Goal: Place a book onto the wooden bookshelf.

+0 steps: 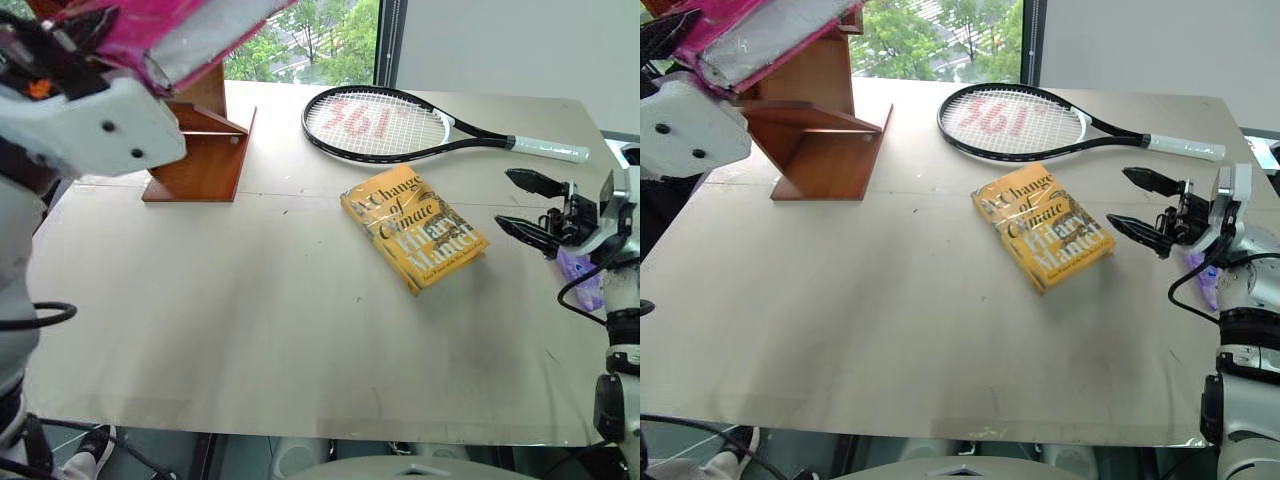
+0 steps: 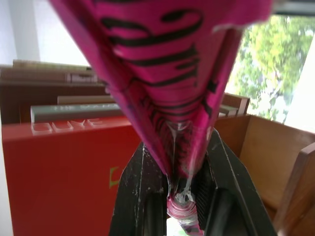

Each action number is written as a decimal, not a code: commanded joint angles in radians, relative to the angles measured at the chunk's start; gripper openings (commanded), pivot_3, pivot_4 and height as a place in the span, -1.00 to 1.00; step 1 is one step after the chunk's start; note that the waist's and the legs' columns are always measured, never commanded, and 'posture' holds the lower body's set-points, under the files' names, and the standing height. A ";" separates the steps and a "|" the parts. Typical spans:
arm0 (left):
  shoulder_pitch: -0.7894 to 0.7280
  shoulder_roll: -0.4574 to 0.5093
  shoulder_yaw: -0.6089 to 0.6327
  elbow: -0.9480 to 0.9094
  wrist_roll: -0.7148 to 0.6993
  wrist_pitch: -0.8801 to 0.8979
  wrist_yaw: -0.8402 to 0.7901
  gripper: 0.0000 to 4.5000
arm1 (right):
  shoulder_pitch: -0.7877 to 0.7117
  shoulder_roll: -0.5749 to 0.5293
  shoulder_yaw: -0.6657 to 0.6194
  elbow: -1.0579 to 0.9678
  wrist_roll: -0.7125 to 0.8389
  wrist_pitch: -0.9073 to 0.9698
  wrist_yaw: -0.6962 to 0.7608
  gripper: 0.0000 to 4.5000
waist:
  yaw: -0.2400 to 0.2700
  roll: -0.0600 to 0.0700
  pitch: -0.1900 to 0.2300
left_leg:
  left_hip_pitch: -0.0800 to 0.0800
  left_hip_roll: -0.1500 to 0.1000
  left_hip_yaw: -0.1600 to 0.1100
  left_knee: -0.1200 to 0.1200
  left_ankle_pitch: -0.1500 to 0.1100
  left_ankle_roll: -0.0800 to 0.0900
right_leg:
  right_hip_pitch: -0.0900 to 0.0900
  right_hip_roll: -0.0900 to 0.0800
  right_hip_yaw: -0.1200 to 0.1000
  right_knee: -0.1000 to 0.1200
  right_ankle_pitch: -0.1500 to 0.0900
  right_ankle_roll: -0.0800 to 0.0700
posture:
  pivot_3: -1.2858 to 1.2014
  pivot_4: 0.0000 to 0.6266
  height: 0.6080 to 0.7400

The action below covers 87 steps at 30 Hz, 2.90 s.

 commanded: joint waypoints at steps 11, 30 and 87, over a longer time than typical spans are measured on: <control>-0.130 0.112 -0.219 0.136 0.174 0.119 -0.089 -0.93 | 0.089 0.010 -0.050 -0.116 0.025 -0.003 -0.016 1.00 | 0.000 0.002 0.001 | -0.003 0.001 0.002 -0.001 0.000 0.000 | -0.003 0.002 0.003 0.000 0.000 0.000 | 0.03 -0.52 1.00; -0.610 -0.036 -0.628 0.467 0.539 0.182 -0.452 -0.93 | 0.112 0.088 -0.035 -0.137 0.010 -0.062 -0.071 1.00 | 0.000 0.002 0.001 | -0.010 0.001 0.000 0.004 0.000 0.000 | -0.007 0.008 -0.002 0.002 0.000 0.000 | 0.03 -0.52 1.00; -0.901 -0.115 -0.723 1.027 0.651 -0.114 -0.569 -0.71 | 0.148 0.084 -0.029 -0.257 0.018 -0.045 -0.130 1.00 | -0.029 0.001 0.002 | -0.011 0.002 0.003 0.015 0.000 0.001 | -0.011 0.004 0.005 0.015 0.000 0.002 | 0.03 -0.52 1.00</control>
